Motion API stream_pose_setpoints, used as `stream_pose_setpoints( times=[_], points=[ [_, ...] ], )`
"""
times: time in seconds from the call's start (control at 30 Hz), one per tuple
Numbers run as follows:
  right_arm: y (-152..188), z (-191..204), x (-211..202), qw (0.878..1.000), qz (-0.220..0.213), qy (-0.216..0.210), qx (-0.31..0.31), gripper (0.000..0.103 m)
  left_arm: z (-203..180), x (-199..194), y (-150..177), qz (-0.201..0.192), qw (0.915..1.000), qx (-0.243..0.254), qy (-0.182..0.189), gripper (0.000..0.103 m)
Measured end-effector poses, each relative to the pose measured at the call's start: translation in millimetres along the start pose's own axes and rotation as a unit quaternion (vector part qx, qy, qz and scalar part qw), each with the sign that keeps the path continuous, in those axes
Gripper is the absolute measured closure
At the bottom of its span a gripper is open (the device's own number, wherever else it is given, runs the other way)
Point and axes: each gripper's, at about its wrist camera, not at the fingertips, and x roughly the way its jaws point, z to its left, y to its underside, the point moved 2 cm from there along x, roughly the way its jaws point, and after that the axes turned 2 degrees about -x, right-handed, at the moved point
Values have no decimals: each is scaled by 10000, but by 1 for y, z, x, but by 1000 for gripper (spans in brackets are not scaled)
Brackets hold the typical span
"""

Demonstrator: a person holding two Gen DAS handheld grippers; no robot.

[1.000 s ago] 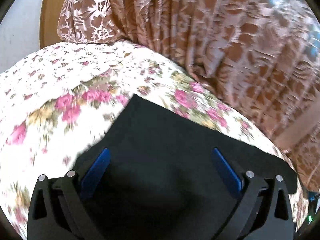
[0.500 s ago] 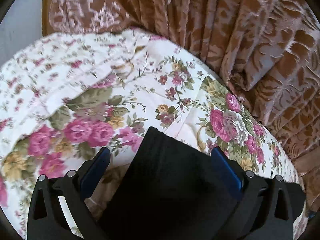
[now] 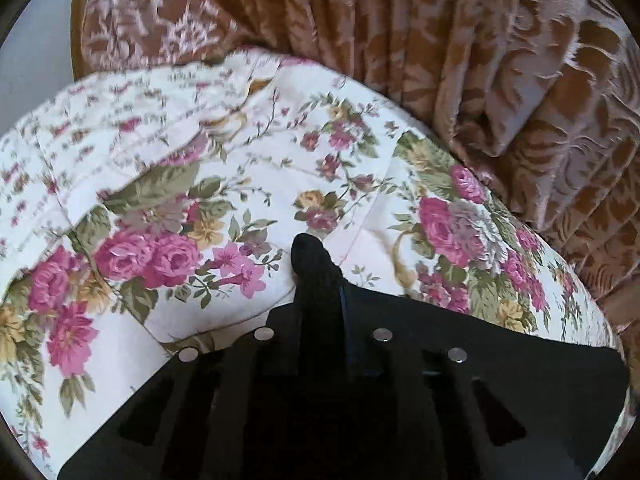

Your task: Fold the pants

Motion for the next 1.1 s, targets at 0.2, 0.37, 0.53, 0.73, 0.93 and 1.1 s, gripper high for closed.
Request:
stream_pose_setpoints(
  times=[0.2, 0.37, 0.53, 0.73, 0.93, 1.1],
  points=[
    [0, 0, 1, 10000, -2, 5, -11, 19, 0, -41, 4, -496, 9983, -85, 297, 91],
    [1, 0, 0, 10000, -6, 1, -16, 19, 12, -85, 26, -786, 9921, -490, 842, 91],
    [1, 0, 0, 10000, -6, -2, -16, 19, 29, -122, 57, -925, 9815, -837, 1453, 91],
    [1, 0, 0, 10000, -6, -3, -19, 19, 48, -161, 109, -962, 9700, -1106, 1941, 92],
    [0, 1, 0, 10000, -13, -23, -4, 19, 65, -161, 145, -987, 9731, -1075, 1784, 92],
    [1, 0, -1, 10000, -12, -18, -5, 19, 71, -136, 170, -916, 9750, -1092, 1704, 92]
  ],
)
